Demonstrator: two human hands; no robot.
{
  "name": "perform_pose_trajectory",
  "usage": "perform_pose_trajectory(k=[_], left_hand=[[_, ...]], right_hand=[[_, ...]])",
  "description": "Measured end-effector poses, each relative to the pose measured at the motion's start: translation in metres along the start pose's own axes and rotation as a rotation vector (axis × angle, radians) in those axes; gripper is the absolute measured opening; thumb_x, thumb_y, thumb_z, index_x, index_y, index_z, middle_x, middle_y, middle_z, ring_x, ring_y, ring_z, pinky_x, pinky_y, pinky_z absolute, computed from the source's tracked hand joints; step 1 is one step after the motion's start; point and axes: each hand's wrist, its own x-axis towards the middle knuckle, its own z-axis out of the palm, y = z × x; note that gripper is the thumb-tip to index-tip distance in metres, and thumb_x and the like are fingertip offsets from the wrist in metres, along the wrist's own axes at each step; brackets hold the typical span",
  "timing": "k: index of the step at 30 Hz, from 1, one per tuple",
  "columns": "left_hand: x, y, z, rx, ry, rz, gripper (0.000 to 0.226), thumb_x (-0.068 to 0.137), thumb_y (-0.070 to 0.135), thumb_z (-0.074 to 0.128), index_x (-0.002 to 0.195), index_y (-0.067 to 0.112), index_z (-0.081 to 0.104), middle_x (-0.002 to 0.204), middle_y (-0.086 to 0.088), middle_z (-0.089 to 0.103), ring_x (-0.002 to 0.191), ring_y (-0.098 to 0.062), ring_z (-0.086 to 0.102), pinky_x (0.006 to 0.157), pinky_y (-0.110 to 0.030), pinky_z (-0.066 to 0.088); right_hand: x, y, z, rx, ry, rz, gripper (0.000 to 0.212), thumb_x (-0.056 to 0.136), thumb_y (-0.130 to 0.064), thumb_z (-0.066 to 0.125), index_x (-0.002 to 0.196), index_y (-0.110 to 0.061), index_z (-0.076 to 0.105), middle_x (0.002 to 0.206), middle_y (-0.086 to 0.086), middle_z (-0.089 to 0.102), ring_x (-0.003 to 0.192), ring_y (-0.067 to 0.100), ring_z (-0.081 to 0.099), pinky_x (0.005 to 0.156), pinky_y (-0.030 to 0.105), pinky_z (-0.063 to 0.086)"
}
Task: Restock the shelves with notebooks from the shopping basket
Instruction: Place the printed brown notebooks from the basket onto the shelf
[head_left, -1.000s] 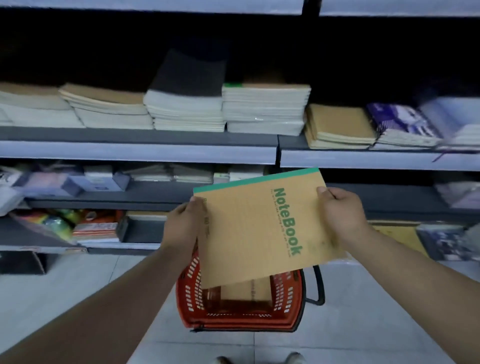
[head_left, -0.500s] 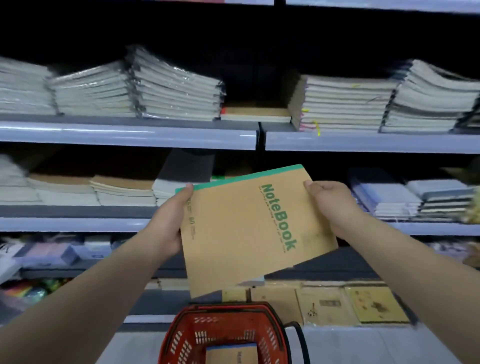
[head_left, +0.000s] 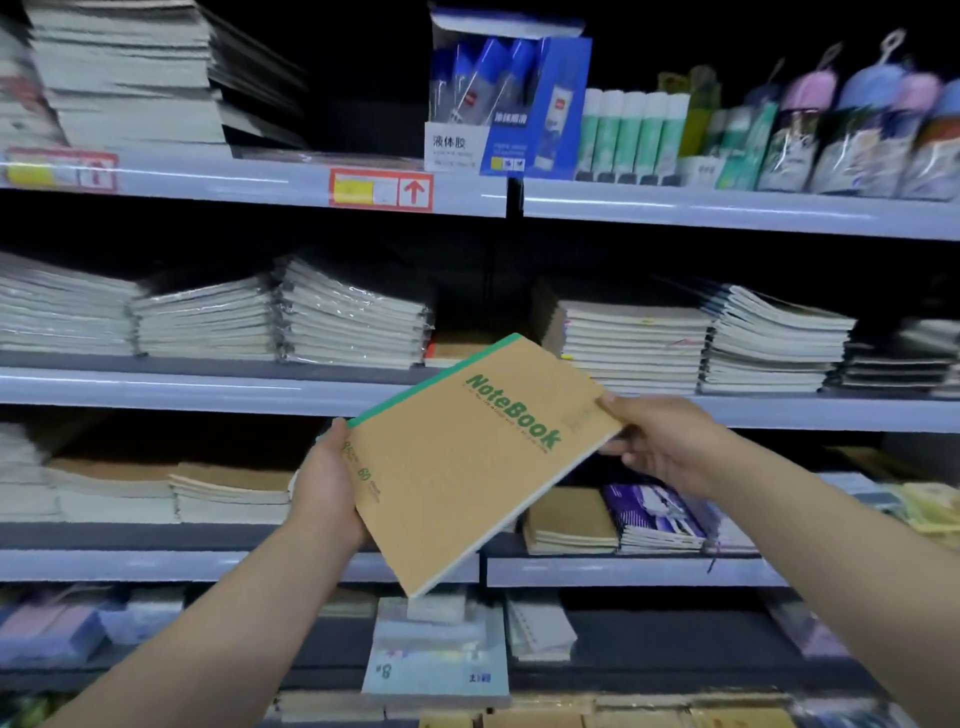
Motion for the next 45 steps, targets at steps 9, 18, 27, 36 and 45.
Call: perform_pose_trajectory(k=[9, 18, 27, 36, 45], left_hand=[[0.008, -0.021, 0.034, -0.239, 0.260, 0.102, 0.022, 0.100, 0.035, 0.047, 0.102, 0.016, 0.058, 0.091, -0.003, 0.065, 0.073, -0.020, 0.063, 0.055, -0.032, 0.050], [0.013, -0.022, 0.042, -0.217, 0.415, 0.155, 0.023, 0.095, 0.039, 0.054, 0.080, 0.022, 0.051, 0.082, 0.001, 0.061, 0.067, -0.019, 0.059, 0.053, -0.029, 0.045], [0.019, -0.012, 0.056, -0.126, 0.216, 0.345, 0.032, 0.096, 0.005, 0.047, 0.119, 0.026, 0.052, 0.098, -0.005, 0.064, 0.082, -0.022, 0.065, 0.063, -0.034, 0.055], [0.030, -0.008, 0.056, 0.185, 0.013, 0.371, 0.037, 0.090, 0.032, 0.068, 0.124, 0.019, 0.060, 0.109, -0.002, 0.070, 0.094, -0.014, 0.068, 0.069, -0.028, 0.052], [0.041, 0.009, 0.039, 0.695, -0.191, 0.395, 0.045, 0.077, 0.025, 0.081, 0.112, 0.040, 0.057, 0.107, 0.016, 0.068, 0.091, -0.002, 0.067, 0.074, -0.018, 0.052]], right_hand=[[0.007, -0.001, 0.046, -0.046, -0.203, 0.008, 0.008, 0.094, -0.020, 0.061, 0.100, -0.014, 0.062, 0.096, 0.002, 0.074, 0.083, 0.013, 0.071, 0.065, 0.023, 0.052], [0.020, 0.003, 0.063, 0.071, -0.143, -0.042, 0.010, 0.092, -0.004, 0.059, 0.100, -0.008, 0.064, 0.101, 0.008, 0.072, 0.083, 0.018, 0.069, 0.067, 0.026, 0.053], [0.042, 0.005, 0.088, 0.073, 0.141, -0.098, 0.029, 0.085, 0.006, 0.061, 0.114, 0.002, 0.060, 0.112, 0.019, 0.067, 0.101, 0.034, 0.065, 0.091, 0.046, 0.054], [0.036, 0.002, 0.071, -0.094, 0.103, -0.281, 0.067, 0.089, -0.044, 0.063, 0.144, -0.014, 0.040, 0.140, -0.001, 0.047, 0.122, 0.013, 0.045, 0.099, 0.027, 0.035], [0.043, 0.013, 0.060, -0.605, -0.058, -0.376, 0.109, 0.066, -0.032, 0.088, 0.151, -0.020, 0.022, 0.122, -0.016, 0.036, 0.103, -0.004, 0.036, 0.073, -0.007, 0.029]])
